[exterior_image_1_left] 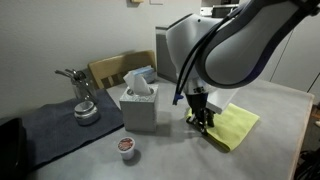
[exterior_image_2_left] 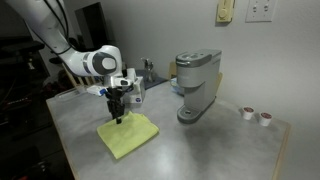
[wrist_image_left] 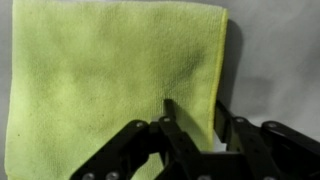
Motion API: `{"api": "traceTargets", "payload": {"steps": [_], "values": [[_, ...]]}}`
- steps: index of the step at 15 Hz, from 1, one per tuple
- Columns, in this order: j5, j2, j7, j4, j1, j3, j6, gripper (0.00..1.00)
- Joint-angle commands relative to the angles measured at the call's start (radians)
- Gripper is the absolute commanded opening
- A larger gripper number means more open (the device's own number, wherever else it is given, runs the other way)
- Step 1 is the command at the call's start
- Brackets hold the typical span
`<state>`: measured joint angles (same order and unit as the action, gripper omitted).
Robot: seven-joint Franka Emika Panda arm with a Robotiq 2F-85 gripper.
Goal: Unfold the yellow towel once
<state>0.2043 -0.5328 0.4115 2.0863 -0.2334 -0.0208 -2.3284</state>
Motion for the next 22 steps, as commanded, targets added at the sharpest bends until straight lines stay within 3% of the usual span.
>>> {"api": "traceTargets", "payload": {"steps": [1, 3, 6, 22], "values": [[-0.008, -0.004, 0.001, -0.014, -0.013, 0.013, 0.029, 0.11], [-0.016, 0.002, -0.008, -0.01, -0.008, 0.008, 0.026, 0.0], [-0.062, 0.008, -0.059, -0.006, 0.016, -0.018, 0.013, 0.0], [-0.375, 0.075, -0.633, -0.017, 0.156, -0.205, -0.007, 0.01]]}}
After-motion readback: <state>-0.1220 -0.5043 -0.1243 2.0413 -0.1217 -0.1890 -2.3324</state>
